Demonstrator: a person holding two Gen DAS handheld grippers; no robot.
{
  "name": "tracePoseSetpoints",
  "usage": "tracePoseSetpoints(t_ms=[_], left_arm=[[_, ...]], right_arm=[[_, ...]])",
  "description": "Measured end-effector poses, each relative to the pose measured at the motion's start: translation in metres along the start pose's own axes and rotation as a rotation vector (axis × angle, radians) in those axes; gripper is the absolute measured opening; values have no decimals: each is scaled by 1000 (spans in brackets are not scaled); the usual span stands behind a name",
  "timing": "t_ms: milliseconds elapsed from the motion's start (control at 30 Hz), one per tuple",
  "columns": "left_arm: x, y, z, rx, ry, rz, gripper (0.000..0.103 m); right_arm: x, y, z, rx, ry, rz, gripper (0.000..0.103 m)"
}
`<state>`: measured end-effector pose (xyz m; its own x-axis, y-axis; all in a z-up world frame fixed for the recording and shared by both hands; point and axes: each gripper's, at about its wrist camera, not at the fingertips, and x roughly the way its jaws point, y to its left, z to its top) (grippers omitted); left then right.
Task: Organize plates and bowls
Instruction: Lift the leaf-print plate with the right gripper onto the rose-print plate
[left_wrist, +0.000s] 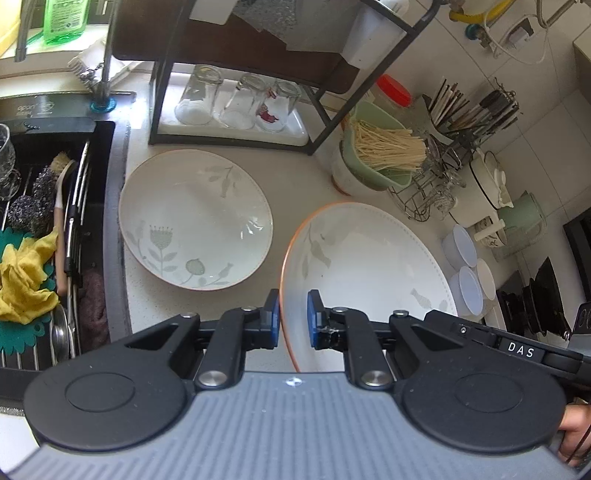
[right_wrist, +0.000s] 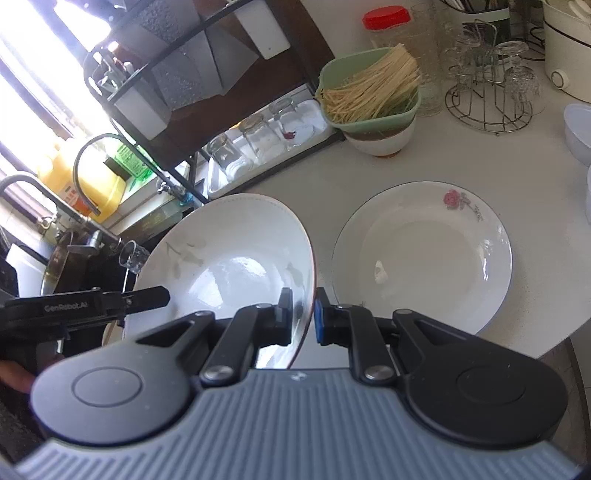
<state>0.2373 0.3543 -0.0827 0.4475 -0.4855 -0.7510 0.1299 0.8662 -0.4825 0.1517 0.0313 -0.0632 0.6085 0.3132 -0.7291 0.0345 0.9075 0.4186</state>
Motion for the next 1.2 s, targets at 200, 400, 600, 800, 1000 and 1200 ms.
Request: tracePoseSetpoints(t_ms=[200, 400, 600, 800, 1000, 1200], left_arm=[[23, -21, 10, 18, 39, -13, 17], [67, -35, 12, -12, 90, 6, 17], [106, -49, 16, -21, 137, 15, 17], [136, -66, 22, -7, 165, 46, 17], [162, -80, 28, -5, 189, 75, 17], [182, -94, 33, 64, 214, 122, 17]], right_arm=[[-3, -26, 6, 64, -14, -6, 15], [4, -57, 17, 64, 22, -7, 15], [20, -89, 27, 61, 71, -35, 15], [35, -119, 37, 68, 98, -42, 15], [49, -141, 45, 62, 138, -47, 15], [62, -153, 52, 55, 158, -60, 16]])
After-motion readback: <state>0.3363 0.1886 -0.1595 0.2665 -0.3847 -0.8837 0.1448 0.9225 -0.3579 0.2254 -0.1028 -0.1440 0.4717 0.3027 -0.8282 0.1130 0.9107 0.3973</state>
